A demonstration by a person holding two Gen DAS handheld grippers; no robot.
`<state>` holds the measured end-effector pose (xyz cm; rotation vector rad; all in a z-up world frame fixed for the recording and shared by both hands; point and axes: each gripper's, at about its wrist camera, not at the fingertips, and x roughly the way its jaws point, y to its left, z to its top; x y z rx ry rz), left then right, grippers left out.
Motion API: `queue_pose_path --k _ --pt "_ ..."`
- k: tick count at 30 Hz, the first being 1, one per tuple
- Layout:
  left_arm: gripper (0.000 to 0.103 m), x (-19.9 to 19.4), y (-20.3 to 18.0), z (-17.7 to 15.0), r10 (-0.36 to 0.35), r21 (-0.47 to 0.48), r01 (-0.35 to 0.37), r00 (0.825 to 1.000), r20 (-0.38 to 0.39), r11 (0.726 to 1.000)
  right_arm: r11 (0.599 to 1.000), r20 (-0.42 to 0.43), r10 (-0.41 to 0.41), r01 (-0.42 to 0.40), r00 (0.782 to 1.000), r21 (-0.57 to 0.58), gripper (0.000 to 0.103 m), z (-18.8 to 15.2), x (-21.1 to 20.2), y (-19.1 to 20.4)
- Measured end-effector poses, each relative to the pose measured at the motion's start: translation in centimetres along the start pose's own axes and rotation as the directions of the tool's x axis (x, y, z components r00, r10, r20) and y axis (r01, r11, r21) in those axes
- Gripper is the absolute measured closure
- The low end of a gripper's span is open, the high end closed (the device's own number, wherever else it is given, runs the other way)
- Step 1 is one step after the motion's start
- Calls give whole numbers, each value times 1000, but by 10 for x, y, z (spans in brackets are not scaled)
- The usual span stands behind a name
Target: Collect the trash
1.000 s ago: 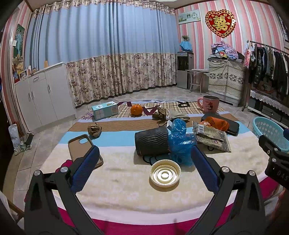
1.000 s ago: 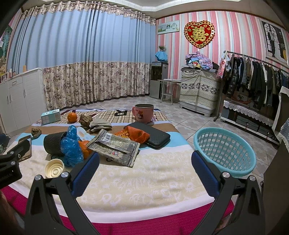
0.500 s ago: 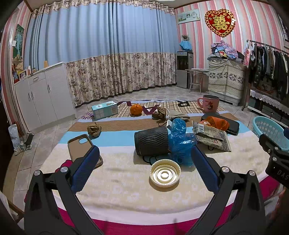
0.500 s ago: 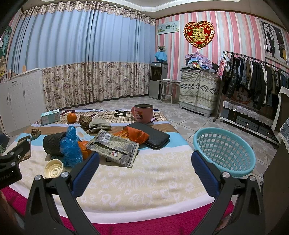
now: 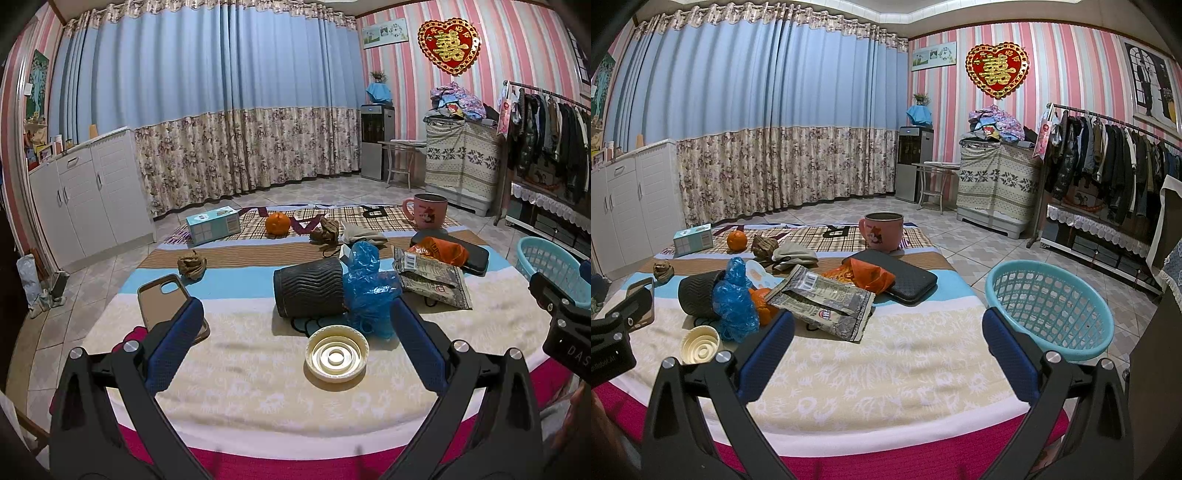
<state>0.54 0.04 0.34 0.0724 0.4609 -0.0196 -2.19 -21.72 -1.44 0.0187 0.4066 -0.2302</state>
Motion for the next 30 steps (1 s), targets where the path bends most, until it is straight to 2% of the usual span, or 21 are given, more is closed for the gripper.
queue_pose_path --k 20,30 --pt "5 1 -2 -6 1 8 -1 1000 -7 1000 1000 2 -11 11 1000 1 4 0 1 -1" --pt "5 19 -4 -14 -5 6 6 998 -65 1000 997 15 -63 62 998 35 4 6 5 -21"
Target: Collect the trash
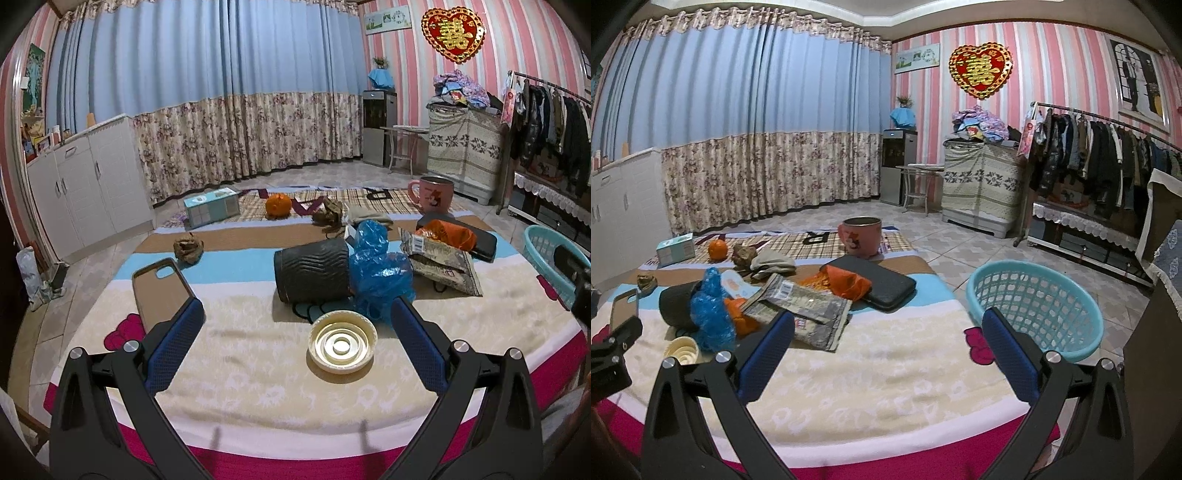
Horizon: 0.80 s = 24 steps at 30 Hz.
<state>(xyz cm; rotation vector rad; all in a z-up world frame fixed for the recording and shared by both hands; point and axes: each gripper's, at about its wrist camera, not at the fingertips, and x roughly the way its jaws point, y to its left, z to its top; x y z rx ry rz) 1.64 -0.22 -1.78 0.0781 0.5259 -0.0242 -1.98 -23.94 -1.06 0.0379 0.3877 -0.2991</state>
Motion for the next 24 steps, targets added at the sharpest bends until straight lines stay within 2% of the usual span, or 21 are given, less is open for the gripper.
queue_pose_path --k 2,7,12,17,24 --pt "5 4 -2 -2 -22 5 22 1000 -7 1000 1000 -2 0 0 1000 11 4 0 2 -2" --pt "5 15 -11 -5 -15 31 15 1000 -18 999 1000 -5 -5 5 1000 23 4 0 6 -5" --pt "5 33 -18 -10 -43 42 46 997 -69 998 1000 -10 -12 13 1000 22 4 -3 14 -5" --pt "5 54 -24 -14 -24 56 33 990 -141 998 1000 -46 -8 9 999 16 4 -5 25 -3" --pt "7 71 -38 -21 -15 114 38 980 -197 993 1000 -42 -7 8 999 17 4 -7 30 -2"
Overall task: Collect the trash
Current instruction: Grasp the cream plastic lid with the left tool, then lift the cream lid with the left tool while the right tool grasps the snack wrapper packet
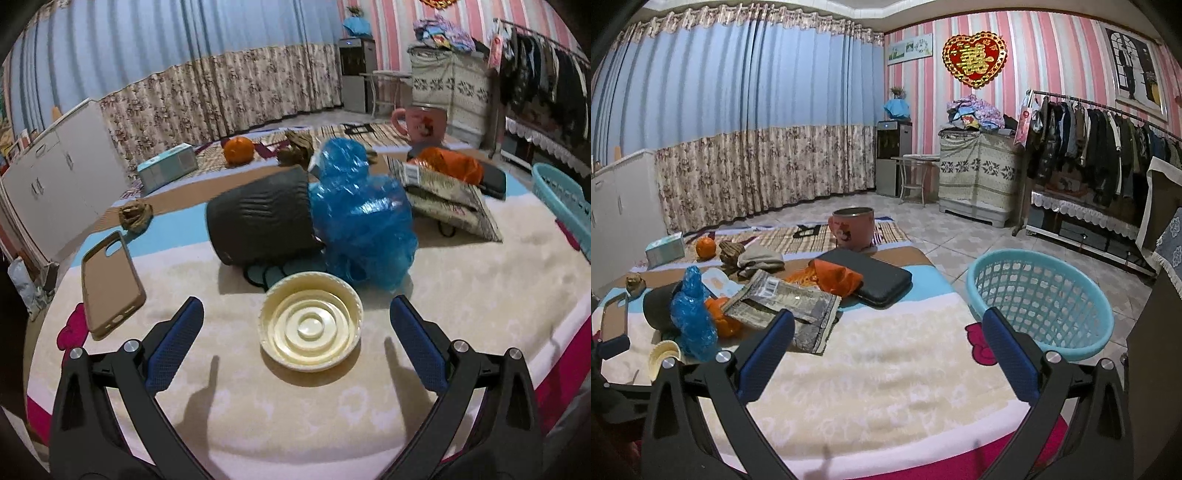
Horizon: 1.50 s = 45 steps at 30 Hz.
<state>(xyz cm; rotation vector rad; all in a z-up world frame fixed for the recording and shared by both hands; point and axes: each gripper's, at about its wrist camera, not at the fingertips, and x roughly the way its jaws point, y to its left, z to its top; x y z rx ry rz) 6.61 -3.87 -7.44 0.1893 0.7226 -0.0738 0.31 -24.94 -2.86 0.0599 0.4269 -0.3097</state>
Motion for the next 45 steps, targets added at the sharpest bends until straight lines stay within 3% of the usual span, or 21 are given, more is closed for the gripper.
queue_pose_path --k 5,10,21,31,37,41,45 --pt "23 7 1 1 -36 2 36 999 -37 999 1000 -95 0 3 995 25 4 -1 14 -5" --pt "41 15 3 2 -74 -18 73 995 -74 997 1000 -111 -9 10 994 5 4 -4 18 -1" --pt "42 4 5 0 -38 -9 38 999 -37 999 989 -201 41 -68 979 -130 4 -4 54 37" --pt "42 -35 48 34 26 -56 -20 995 94 998 959 -297 102 -172 949 -223 5 -9 81 86" --pt "42 -23 74 45 66 -105 -57 994 91 993 940 -316 91 -186 944 -285 6 -3 97 111" --pt "42 -13 84 41 72 -141 -64 996 58 988 935 -349 133 -234 928 -267 51 2 107 115" --pt "42 -15 85 42 83 -142 -72 994 76 987 933 -343 209 -291 916 -210 78 9 100 105"
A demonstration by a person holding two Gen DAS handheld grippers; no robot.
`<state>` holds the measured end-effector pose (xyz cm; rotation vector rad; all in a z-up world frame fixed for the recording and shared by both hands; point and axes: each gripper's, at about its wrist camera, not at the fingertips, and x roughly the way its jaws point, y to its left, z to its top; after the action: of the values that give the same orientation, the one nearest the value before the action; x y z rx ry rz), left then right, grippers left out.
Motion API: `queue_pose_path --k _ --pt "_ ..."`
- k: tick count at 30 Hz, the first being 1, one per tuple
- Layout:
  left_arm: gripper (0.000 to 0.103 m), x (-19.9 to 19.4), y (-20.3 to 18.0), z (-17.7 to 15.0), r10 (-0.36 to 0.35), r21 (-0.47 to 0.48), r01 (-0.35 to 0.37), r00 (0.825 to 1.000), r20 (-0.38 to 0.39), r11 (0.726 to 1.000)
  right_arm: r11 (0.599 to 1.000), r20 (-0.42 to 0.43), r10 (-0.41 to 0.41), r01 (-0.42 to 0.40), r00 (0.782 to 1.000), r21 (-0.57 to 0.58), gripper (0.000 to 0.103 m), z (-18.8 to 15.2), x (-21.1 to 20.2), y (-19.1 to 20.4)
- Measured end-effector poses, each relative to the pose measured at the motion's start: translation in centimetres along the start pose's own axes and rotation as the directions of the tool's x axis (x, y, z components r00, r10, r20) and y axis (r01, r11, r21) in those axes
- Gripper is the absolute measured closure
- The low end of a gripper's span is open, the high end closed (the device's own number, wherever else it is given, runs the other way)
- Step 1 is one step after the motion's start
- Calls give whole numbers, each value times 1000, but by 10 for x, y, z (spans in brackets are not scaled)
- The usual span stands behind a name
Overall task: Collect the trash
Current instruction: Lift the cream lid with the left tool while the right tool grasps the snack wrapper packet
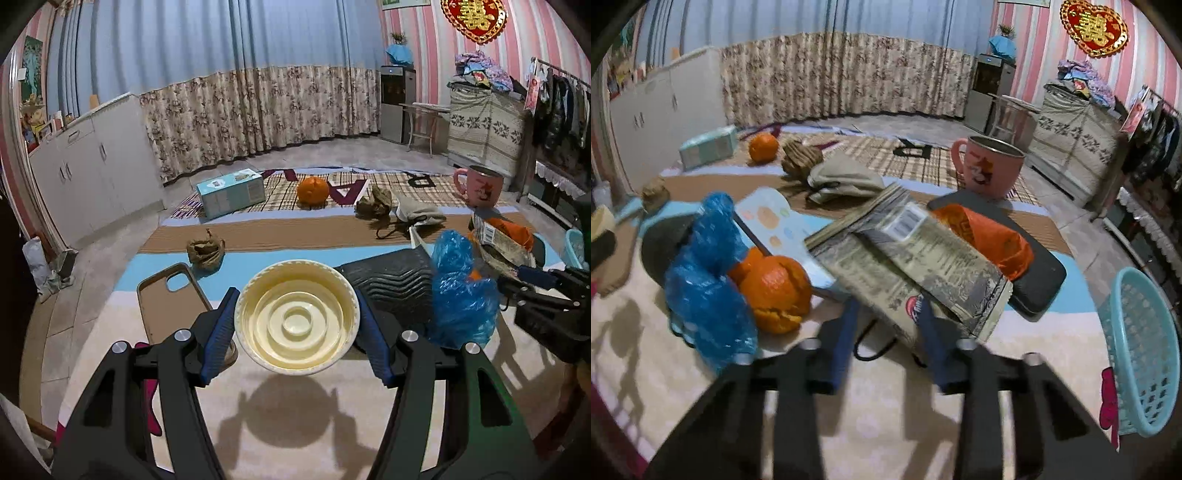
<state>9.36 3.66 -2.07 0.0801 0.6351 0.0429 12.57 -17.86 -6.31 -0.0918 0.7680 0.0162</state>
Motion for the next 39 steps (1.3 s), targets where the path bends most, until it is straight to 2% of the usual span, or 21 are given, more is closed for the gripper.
queue_pose_path --k 1,3,4,7,11,12,13,14,15,16,18,22,24,25,26,29,32,39 --pt "42 -1 -1 -1 0 3 0 1000 1 1000 1000 12 -1 1 1000 1 84 1 -4 -2" --pt "42 -3 -4 -1 6 13 -6 1000 5 1000 1000 41 -12 12 999 7 87 4 -12 -9" --pt "42 -3 -7 1 7 20 -8 1000 9 1000 1000 48 -8 7 999 16 95 6 -14 -15" --pt "42 -7 -13 4 6 36 -7 1000 24 999 998 48 32 -34 998 56 96 10 -16 -34" --pt "42 -10 -19 9 4 44 -6 999 36 999 994 -8 54 -53 999 92 94 6 -2 -46" --pt "42 -10 -20 10 3 46 -5 999 38 999 992 -20 60 -57 998 113 92 5 2 -50" --pt "42 -9 -21 14 5 50 -7 999 44 999 989 -26 62 -58 998 133 74 4 5 -54" --pt "42 -8 -21 18 8 54 -11 999 54 998 985 -27 58 -53 998 162 39 4 7 -60" --pt "42 -7 -21 21 9 56 -12 998 61 998 979 -8 46 -44 999 198 26 3 5 -68" --pt "42 -6 -22 26 9 61 -13 997 71 998 974 10 39 -40 999 221 22 4 3 -72" --pt "42 -2 -22 32 10 58 -15 996 83 998 966 22 51 -55 998 254 22 7 3 -81" --pt "42 12 -17 29 -14 19 13 999 51 1000 962 -28 63 -53 998 267 23 9 23 -81" --pt "42 19 -15 25 -4 19 4 1000 27 1000 956 -71 83 -59 994 287 25 8 41 -79" --pt "42 20 -15 24 1 24 -1 1000 25 1000 953 -78 92 -65 993 297 33 8 45 -80" --pt "42 20 -15 23 8 29 -9 1000 29 1000 948 -84 112 -81 990 308 54 9 49 -80" --pt "42 21 -11 22 17 24 -18 999 29 1000 949 -75 134 -106 988 298 83 11 49 -75" --pt "42 22 -9 23 3 4 -3 1000 19 1000 962 -40 119 -105 992 253 95 14 40 -67" --pt "42 16 -24 19 27 73 -30 999 45 997 963 80 103 -119 991 243 100 22 4 -74"
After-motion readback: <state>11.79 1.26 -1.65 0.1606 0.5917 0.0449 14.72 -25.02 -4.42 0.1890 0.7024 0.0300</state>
